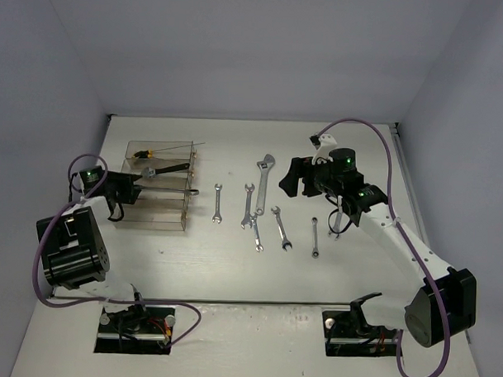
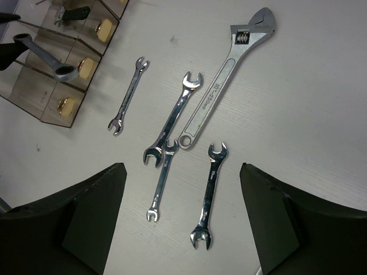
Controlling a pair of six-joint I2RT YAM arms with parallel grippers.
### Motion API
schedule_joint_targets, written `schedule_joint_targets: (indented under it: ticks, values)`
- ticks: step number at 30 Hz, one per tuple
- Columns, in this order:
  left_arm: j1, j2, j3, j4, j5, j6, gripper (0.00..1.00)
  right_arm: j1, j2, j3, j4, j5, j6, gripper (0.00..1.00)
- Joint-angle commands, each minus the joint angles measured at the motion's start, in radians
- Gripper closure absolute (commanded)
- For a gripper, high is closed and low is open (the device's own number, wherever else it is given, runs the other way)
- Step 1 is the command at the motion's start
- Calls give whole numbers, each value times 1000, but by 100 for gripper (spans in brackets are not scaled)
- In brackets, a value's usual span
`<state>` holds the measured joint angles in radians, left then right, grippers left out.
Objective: Sort the tools into containers
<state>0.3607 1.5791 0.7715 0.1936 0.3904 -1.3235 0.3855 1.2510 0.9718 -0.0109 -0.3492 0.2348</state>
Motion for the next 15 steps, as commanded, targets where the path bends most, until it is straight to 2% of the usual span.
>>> schedule_joint_targets:
  ticks: [1, 6, 15]
  values:
    - [12, -69, 51, -64, -11, 13, 41, -2, 10, 11, 52, 28, 20, 22]
    - [18, -111, 105, -203, -18, 67, 30, 6, 58, 34, 49, 106, 64, 21]
    - [35, -191, 179, -392, -15, 146, 28, 47, 181, 105, 45, 183, 98, 21]
